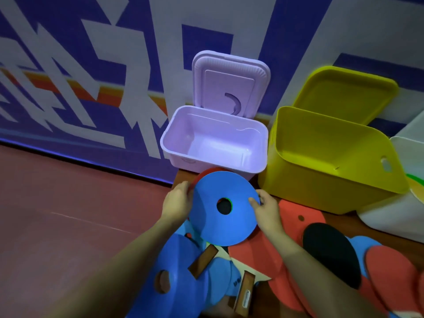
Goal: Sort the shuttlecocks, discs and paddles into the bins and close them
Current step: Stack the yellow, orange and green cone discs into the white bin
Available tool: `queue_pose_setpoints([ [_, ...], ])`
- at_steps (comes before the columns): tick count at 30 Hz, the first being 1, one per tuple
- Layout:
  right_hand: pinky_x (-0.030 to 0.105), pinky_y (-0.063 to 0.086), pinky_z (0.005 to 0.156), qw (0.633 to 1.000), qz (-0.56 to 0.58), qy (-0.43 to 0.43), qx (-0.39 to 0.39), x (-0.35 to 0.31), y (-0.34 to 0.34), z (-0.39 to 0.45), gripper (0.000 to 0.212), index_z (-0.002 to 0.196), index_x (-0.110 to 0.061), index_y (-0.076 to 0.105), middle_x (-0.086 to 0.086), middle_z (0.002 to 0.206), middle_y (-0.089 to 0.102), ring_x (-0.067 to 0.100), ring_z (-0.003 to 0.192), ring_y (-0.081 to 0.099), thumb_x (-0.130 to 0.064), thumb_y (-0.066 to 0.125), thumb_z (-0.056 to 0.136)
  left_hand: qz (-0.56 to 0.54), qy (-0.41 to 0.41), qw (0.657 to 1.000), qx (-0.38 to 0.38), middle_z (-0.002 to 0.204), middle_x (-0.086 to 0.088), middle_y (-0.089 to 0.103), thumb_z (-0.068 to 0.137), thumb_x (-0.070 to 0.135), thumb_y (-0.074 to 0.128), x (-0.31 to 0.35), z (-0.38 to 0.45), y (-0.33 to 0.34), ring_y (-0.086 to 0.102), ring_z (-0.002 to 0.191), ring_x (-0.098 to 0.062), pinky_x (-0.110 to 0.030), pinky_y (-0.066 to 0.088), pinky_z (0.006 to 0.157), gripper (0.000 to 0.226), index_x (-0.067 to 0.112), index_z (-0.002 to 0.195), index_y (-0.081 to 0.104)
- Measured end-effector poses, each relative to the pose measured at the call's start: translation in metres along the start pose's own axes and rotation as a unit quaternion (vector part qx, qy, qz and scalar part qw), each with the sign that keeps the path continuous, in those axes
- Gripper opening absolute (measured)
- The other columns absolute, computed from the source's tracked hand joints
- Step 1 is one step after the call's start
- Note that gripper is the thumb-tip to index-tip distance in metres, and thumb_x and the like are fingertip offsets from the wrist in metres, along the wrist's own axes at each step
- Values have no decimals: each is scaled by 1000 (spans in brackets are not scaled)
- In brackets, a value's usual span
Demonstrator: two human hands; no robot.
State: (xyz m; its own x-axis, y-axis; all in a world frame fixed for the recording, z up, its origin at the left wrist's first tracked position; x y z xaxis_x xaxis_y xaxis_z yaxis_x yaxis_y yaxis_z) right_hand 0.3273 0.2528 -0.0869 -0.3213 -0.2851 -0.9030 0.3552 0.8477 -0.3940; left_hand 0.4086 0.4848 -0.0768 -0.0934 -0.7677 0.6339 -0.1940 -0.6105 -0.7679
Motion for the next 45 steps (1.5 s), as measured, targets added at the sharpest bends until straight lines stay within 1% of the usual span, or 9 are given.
queue_pose_setpoints([
  [6, 46, 51, 75, 1000, 9, 1, 28, -9, 5, -1, 11, 92, -7, 63, 15, 90, 66, 33, 89, 63, -2, 53, 91, -9, 1, 1000, 1, 72, -13, 52, 94, 15, 45, -1, 6, -15, 43, 66, -31, -35, 28, 55, 26, 16, 70, 35],
  [12, 41, 51, 75, 998, 41, -23, 34, -23, 8, -13, 20, 92, -19, 64, 7, 91, 67, 21, 86, 64, -3, 51, 93, -81, 69, 994, 25, 89, -3, 66, 96, 17, 47, 8, 0, -36, 59, 79, -24, -33, 41, 60, 16, 14, 97, 62],
  [18, 33, 37, 58, 996, 34, -46, 71, -43, 9, -8, 16, 79, -17, 55, 25, 77, 58, 21, 64, 51, -8, 55, 92, -107, 93, 986, 92, 94, 0, 68, 95, 23, 52, 21, 1, -64, 62, 84, -22, -38, 49, 72, 17, 15, 98, 67],
  [23, 33, 39, 58, 993, 38, -71, 84, -66, 9, 1, 12, 80, -11, 53, 29, 79, 57, 30, 63, 51, -9, 57, 91, -184, 102, 970, 120, 79, 11, 62, 94, 21, 55, 29, -2, -92, 59, 73, -10, -24, 47, 66, 15, 15, 96, 68],
  [27, 25, 36, 69, 981, -32, -135, 134, -92, 4, -1, 5, 87, -3, 55, 8, 88, 49, 20, 80, 47, -6, 58, 90, -231, 111, 962, 99, 76, 18, 62, 93, 19, 57, 38, -1, -104, 59, 70, 5, -8, 43, 63, 13, 13, 94, 69],
  [29, 29, 35, 82, 970, -64, -164, 170, -102, -3, -4, 8, 93, -2, 56, 5, 97, 45, 20, 90, 44, -9, 58, 90, -244, 117, 958, 97, 77, 18, 63, 93, 17, 57, 45, 0, -108, 59, 71, 5, -11, 46, 65, 12, 14, 92, 69],
  [33, 34, 38, 67, 980, -8, -157, 125, -104, -17, -14, 5, 92, -10, 46, 0, 80, 51, 16, 73, 49, -13, 49, 95, -286, 121, 947, 75, 77, 11, 65, 93, 18, 56, 65, -3, -104, 57, 67, 0, -17, 47, 66, 11, 24, 90, 65],
  [38, 9, 38, 58, 974, 24, -157, 165, -104, -57, -27, 5, 95, -11, 47, -9, 82, 55, -9, 68, 52, -6, 49, 95, -221, 180, 958, 44, 100, 13, 65, 97, 33, 45, 92, -7, -79, 59, 94, -5, -25, 47, 79, 24, 26, 113, 62],
  [45, 7, 39, 61, 951, 54, -167, 254, -102, -143, -30, 8, 97, -9, 47, -9, 84, 53, 1, 75, 51, -3, 50, 94, -202, 215, 954, 51, 106, 4, 63, 93, 33, 53, 158, -13, -41, 59, 96, -16, -34, 46, 81, 41, 23, 132, 46],
])
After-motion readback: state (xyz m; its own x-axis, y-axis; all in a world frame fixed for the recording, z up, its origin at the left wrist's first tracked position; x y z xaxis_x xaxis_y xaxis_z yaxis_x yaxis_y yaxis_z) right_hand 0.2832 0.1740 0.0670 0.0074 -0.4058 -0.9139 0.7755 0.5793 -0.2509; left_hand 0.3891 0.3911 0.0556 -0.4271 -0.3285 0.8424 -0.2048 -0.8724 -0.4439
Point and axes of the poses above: each hand's wrist, its own z-axis towards the middle knuckle, its own y-axis out of the palm, x = y × z, the point moved 6 cm from there along z, towards the middle knuckle
